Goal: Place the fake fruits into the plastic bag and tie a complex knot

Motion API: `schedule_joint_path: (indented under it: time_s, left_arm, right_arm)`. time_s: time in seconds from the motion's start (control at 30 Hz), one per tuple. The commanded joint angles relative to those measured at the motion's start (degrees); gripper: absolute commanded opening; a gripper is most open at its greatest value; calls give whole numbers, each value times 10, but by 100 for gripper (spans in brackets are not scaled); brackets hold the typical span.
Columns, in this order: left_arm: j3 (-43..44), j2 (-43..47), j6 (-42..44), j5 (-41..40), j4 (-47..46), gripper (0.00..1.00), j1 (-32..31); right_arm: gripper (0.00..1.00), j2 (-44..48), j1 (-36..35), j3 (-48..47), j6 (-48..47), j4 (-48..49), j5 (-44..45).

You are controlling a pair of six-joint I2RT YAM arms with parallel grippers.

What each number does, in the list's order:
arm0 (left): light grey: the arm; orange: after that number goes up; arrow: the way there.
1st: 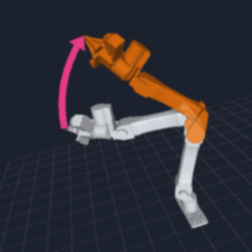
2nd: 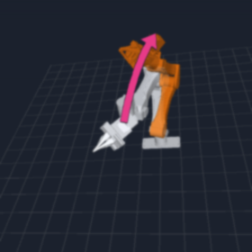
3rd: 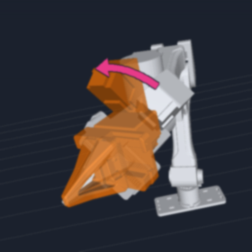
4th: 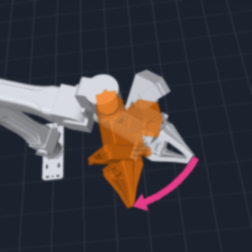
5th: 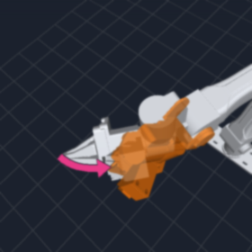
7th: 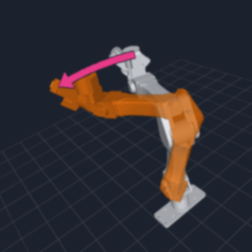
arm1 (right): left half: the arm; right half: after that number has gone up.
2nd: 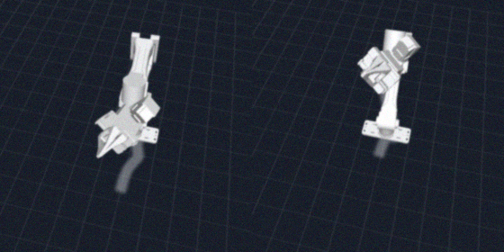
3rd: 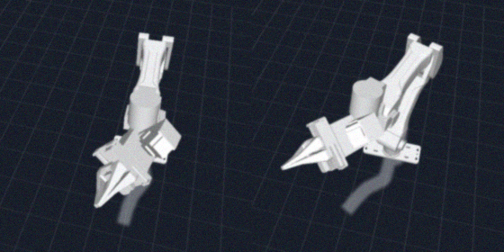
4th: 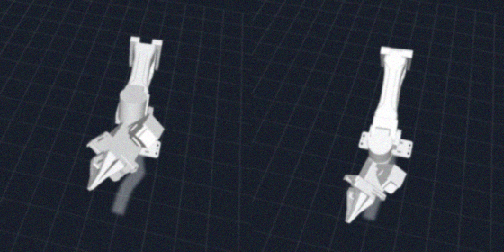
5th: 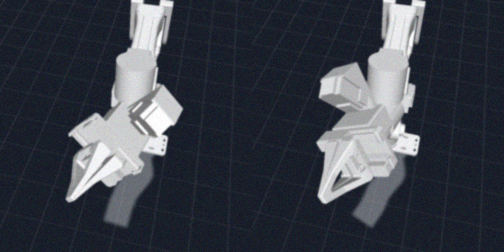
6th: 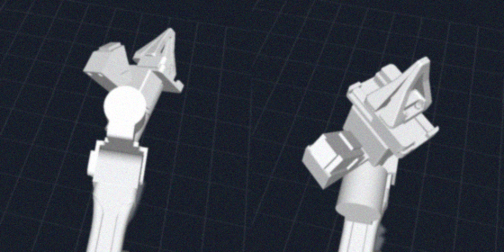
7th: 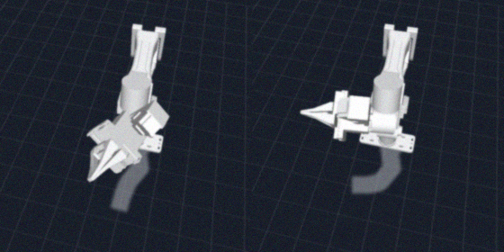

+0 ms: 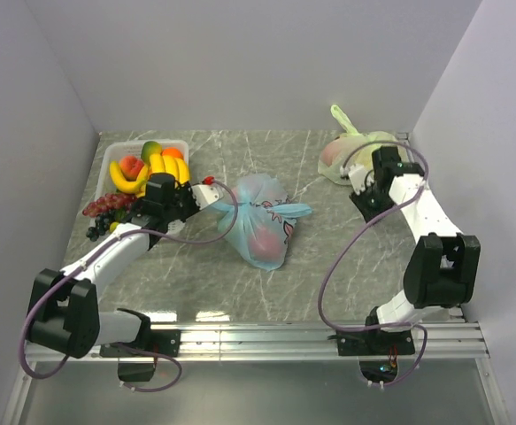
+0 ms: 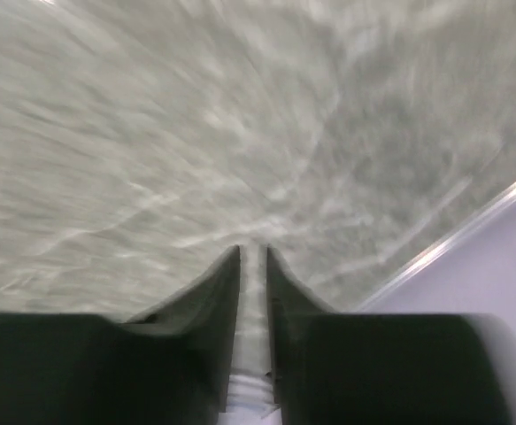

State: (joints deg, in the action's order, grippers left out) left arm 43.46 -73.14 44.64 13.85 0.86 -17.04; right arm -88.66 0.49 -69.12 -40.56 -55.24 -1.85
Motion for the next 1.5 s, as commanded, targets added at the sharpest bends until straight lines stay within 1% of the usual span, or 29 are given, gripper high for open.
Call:
schedule_joint_path:
  time_s: [0.0, 0.03, 0.07, 0.1, 0.13, 0.2, 0.27, 0.3, 0.33, 0.37, 0.4, 0.43, 0.5, 0.63, 0.7, 0.9, 1.0, 1.03, 1.1, 1.13, 1.17, 1.2, 1.23, 1.3, 1.33, 1.43, 1.47]
  left_arm:
    - [44, -14, -38, 55, 31, 16, -24]
    - [47, -16, -50, 64, 33, 19, -32]
    - [49, -19, -54, 61, 32, 20, -37]
    - [49, -24, -55, 59, 31, 22, -42]
    - [49, -28, -56, 56, 29, 23, -48]
    - [51, -31, -57, 58, 28, 24, -50]
    - [54, -35, -57, 58, 28, 24, -50]
    - [58, -40, -57, 60, 30, 24, -50]
    - [58, -42, -54, 60, 30, 24, -50]
    - [63, -47, -54, 61, 30, 25, -50]
    - [64, -50, -54, 61, 30, 26, -50]
    - [67, -52, -53, 61, 32, 27, -50]
    - [73, -59, -54, 59, 31, 27, -50]
    - [80, -67, -61, 57, 27, 29, -50]
    - [82, -68, -62, 52, 25, 30, -50]
    - [78, -72, -68, 46, 15, 31, -50]
    - [78, -78, -77, 43, 9, 31, -50]
    - [79, -79, -79, 38, 7, 31, -50]
    - [80, -84, -86, 30, 5, 24, -49]
    - [83, -86, -96, 22, 6, 20, -48]
    - [88, -88, -101, 14, 11, 11, -44]
    - [93, -88, -118, 13, 18, 5, -39]
    - [96, -89, -128, 12, 23, 1, -21]
    - [109, -84, -153, 14, 37, 1, 3]
    - [109, -82, -157, 13, 41, 0, 26]
    - [101, -72, -145, 9, 51, 0, 57]
    - [96, -73, -139, 10, 58, 0, 62]
  right_arm:
    - [34, -23, -2, -100, 50, -63, -162]
    - [39, -37, -2, -138, 84, -82, -227]
    - [49, -50, -2, -154, 104, -86, -262]
    - [57, -69, -2, -166, 142, -84, -290]
    - [64, -84, -18, -179, 158, -65, -327]
    - [65, -88, -35, -187, 161, -44, -343]
    - [67, -85, -61, -177, 144, 6, -321]
    - [68, -78, -88, -170, 125, 26, -309]
    - [72, -76, -105, -161, 110, 58, -294]
    - [73, -70, -118, -156, 97, 75, -283]
    - [73, -67, -148, -151, 79, 93, -272]
    - [76, -67, -160, -145, 68, 121, -263]
    - [76, -69, -195, -139, 35, 141, -235]
    - [77, -92, -235, -130, -22, 160, -180]
    - [77, -106, -242, -122, -55, 166, -150]
    - [74, -147, -260, -114, -106, 166, -121]
    - [70, -163, -260, -113, -109, 171, -99]
    - [57, -165, -260, -108, -107, 186, -86]
    - [36, -168, -257, -108, -95, 191, -66]
    - [6, -167, -254, -111, -90, 191, -56]
    - [0, -164, -250, -111, -86, 189, -34]
    - [0, -158, -229, -112, -79, 184, -28]
    - [0, -151, -216, -109, -76, 175, -22]
    - [0, -121, -178, -106, -73, 171, -17]
    - [0, -111, -141, -109, -72, 161, -15]
    - [0, -86, -89, -112, -79, 129, -20]
    - [0, -74, -82, -105, -84, 128, -17]
